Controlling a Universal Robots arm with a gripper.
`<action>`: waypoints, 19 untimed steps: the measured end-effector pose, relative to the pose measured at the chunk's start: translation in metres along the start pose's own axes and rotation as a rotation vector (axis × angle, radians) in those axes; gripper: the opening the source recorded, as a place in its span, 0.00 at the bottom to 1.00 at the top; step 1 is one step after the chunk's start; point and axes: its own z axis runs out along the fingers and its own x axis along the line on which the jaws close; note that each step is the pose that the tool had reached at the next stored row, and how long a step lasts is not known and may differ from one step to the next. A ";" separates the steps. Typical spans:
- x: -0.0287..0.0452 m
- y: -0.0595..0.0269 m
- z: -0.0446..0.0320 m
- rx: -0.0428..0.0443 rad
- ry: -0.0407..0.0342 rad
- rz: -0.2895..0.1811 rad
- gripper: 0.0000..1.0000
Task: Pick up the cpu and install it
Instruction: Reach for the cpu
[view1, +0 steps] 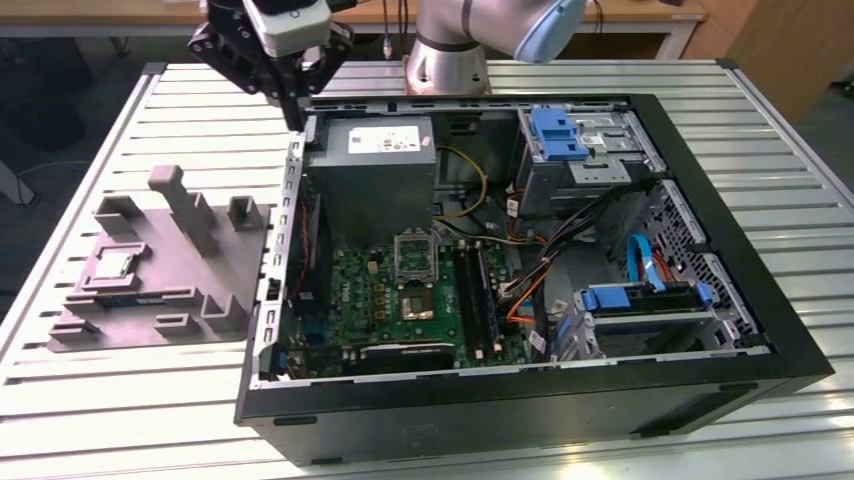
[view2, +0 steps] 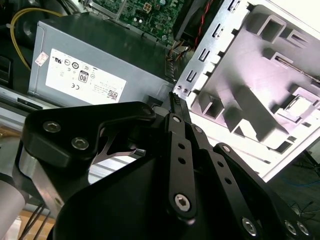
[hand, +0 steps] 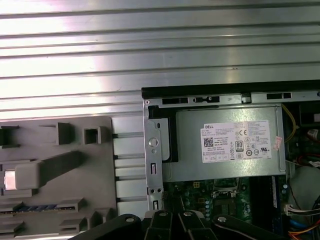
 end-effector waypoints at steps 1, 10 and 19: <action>0.0005 0.0000 0.0000 0.0000 0.0000 0.000 0.11; 0.0056 -0.0004 0.0001 0.0000 0.0000 0.000 0.11; 0.0112 -0.0008 0.0002 -0.0001 -0.0001 0.000 0.11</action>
